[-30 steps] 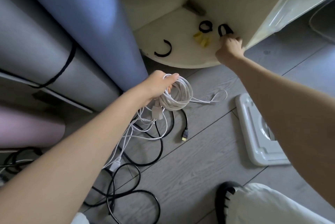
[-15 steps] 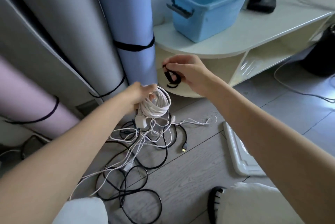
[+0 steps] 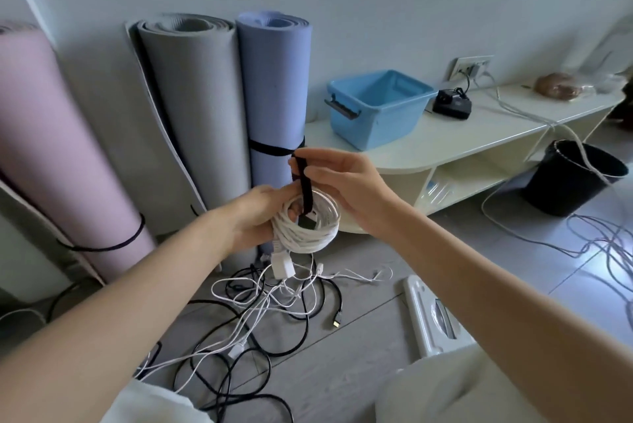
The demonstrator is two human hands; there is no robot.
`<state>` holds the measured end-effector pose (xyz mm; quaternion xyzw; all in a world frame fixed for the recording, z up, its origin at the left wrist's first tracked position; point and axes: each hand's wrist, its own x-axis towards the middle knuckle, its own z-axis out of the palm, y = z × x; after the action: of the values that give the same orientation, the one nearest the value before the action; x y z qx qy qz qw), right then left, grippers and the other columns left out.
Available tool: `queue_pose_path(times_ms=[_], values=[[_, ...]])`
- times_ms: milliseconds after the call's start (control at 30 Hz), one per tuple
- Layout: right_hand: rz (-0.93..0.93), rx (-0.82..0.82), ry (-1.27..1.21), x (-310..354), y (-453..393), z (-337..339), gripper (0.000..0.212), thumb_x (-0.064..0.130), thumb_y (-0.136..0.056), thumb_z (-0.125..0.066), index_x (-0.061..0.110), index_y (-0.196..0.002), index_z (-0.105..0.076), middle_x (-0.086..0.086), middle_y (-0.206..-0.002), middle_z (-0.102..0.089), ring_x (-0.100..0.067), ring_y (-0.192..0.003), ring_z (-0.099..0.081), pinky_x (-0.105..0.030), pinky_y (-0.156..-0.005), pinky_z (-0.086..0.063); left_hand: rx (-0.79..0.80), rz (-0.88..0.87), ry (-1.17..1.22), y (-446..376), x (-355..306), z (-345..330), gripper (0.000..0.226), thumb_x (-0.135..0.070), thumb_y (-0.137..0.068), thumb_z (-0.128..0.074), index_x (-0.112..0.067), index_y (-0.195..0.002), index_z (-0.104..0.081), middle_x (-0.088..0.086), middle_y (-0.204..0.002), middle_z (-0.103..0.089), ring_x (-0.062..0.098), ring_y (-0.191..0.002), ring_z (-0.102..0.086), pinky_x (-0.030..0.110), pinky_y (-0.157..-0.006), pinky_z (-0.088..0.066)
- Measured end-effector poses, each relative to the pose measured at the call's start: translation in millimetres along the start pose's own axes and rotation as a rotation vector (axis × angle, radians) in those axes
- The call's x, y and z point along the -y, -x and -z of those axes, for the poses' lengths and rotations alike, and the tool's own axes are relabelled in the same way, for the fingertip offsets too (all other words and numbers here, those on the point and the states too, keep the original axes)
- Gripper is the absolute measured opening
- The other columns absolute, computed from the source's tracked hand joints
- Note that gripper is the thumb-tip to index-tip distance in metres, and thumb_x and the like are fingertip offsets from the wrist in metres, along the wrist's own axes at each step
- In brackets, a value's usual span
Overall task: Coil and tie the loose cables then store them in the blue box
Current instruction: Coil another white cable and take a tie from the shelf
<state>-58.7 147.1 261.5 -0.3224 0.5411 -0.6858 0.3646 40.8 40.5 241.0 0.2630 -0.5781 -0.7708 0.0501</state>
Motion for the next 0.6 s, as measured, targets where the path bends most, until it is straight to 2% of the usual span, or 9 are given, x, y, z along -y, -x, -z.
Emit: queue_pose_path(times_ms=[133, 233, 300, 367, 433, 533, 600], values=[[0.081, -0.097, 0.119, -3, 0, 0, 0.021, -0.01, -0.083, -0.059, 0.003, -0.096, -0.068, -0.006, -0.086, -0.071, -0.013, -0.075, -0.066, -0.023, -0.078, -0.055, 0.096, 0.006, 0.114, 9, -9, 1, 0.029, -0.032, -0.095, -0.046, -0.011, -0.079, -0.058, -0.002, -0.056, -0.056, 0.005, -0.046, -0.053, 0.014, -0.047, -0.045], [0.081, -0.095, 0.086, -6, -2, 1, 0.019, -0.006, -0.081, -0.062, 0.009, -0.091, -0.069, -0.006, -0.085, -0.072, -0.017, -0.076, -0.067, -0.03, -0.082, -0.055, 0.187, -0.013, 0.124, 12, -14, 1, 0.026, -0.039, -0.084, -0.054, -0.013, -0.085, -0.06, -0.001, -0.066, -0.057, 0.006, -0.053, -0.055, 0.015, -0.052, -0.048], [0.082, -0.069, 0.05, -6, -2, 1, 0.018, -0.006, -0.081, -0.062, 0.007, -0.092, -0.068, -0.007, -0.088, -0.072, -0.018, -0.08, -0.067, -0.03, -0.085, -0.055, 0.15, -0.047, 0.052, 13, -16, 1, 0.019, -0.029, -0.075, -0.063, -0.011, -0.081, -0.058, -0.002, -0.063, -0.051, 0.004, -0.047, -0.048, 0.015, -0.048, -0.043], [0.066, -0.016, 0.031, -7, -2, 0, 0.018, -0.007, -0.081, -0.062, 0.006, -0.092, -0.067, -0.007, -0.089, -0.072, -0.016, -0.079, -0.067, -0.027, -0.081, -0.055, 0.114, -0.068, -0.065, 11, -14, -1, 0.01, -0.012, -0.08, -0.064, -0.012, -0.075, -0.056, -0.009, -0.049, -0.047, 0.001, -0.039, -0.041, 0.013, -0.043, -0.037], [0.045, 0.027, 0.04, -8, 0, -1, 0.018, -0.007, -0.081, -0.062, 0.007, -0.092, -0.067, -0.009, -0.091, -0.071, -0.018, -0.081, -0.067, -0.028, -0.081, -0.056, 0.1, -0.065, -0.144, 9, -14, -2, 0.016, -0.002, -0.083, -0.062, -0.012, -0.073, -0.055, -0.011, -0.042, -0.044, 0.0, -0.037, -0.038, 0.014, -0.044, -0.035], [0.015, 0.044, 0.052, -7, 0, 2, 0.018, -0.008, -0.08, -0.062, 0.008, -0.089, -0.064, -0.013, -0.093, -0.069, -0.021, -0.082, -0.065, -0.031, -0.083, -0.055, 0.098, -0.063, -0.191, 6, -13, -2, 0.015, 0.001, -0.08, -0.065, -0.011, -0.076, -0.056, -0.006, -0.049, -0.04, 0.005, -0.044, -0.036, 0.017, -0.047, -0.032], [-0.023, 0.045, 0.054, -5, 0, 4, 0.018, -0.008, -0.081, -0.061, 0.007, -0.09, -0.062, -0.013, -0.093, -0.068, -0.019, -0.079, -0.065, -0.027, -0.08, -0.055, 0.087, -0.073, -0.253, 5, -12, -1, 0.015, 0.001, -0.08, -0.065, -0.01, -0.077, -0.055, -0.004, -0.05, -0.039, 0.006, -0.045, -0.035, 0.017, -0.045, -0.031]])
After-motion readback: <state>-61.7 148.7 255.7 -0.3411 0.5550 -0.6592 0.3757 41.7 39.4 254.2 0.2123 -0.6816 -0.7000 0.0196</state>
